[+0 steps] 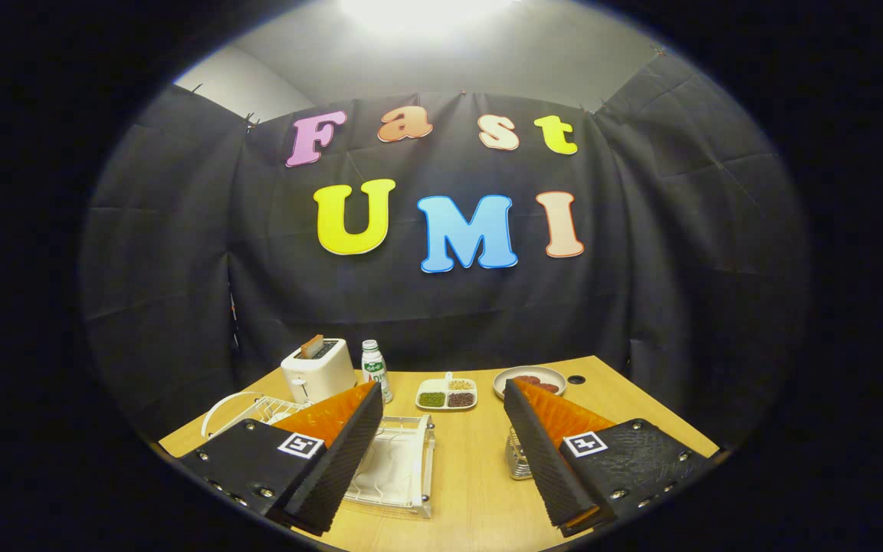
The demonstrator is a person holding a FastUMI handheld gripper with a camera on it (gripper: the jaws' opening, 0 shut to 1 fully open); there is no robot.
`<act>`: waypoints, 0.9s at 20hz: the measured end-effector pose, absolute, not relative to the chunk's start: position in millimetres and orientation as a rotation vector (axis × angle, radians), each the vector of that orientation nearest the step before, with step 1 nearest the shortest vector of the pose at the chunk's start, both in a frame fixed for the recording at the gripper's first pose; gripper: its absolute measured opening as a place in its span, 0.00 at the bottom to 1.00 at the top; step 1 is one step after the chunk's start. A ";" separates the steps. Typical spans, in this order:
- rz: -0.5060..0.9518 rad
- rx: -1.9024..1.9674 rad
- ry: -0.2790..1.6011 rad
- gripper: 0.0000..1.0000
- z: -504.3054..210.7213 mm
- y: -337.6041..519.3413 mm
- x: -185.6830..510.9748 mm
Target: Take the plate from the dish rack, then take the spoon from the basket and place it into the plate.
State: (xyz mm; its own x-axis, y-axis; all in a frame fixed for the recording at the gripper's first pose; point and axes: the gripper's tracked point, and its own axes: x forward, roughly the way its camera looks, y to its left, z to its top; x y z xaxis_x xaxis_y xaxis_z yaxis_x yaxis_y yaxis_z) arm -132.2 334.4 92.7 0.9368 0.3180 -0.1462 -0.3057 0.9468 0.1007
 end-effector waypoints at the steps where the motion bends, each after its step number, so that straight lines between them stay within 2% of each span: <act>1: 0.323 0.073 0.177 0.98 88.9 345.1 -129.4; 10: 0.348 0.062 0.350 0.97 44.2 422.6 -99.8; 12: 0.346 0.048 0.382 0.81 33.1 433.3 -92.3; 18: 0.322 0.035 0.510 0.80 -8.4 454.7 -77.0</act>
State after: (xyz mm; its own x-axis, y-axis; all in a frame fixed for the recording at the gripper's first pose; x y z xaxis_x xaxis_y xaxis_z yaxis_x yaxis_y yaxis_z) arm -77.0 454.7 -8.4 0.8237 0.3110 -0.4742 -0.2939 0.9492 0.1120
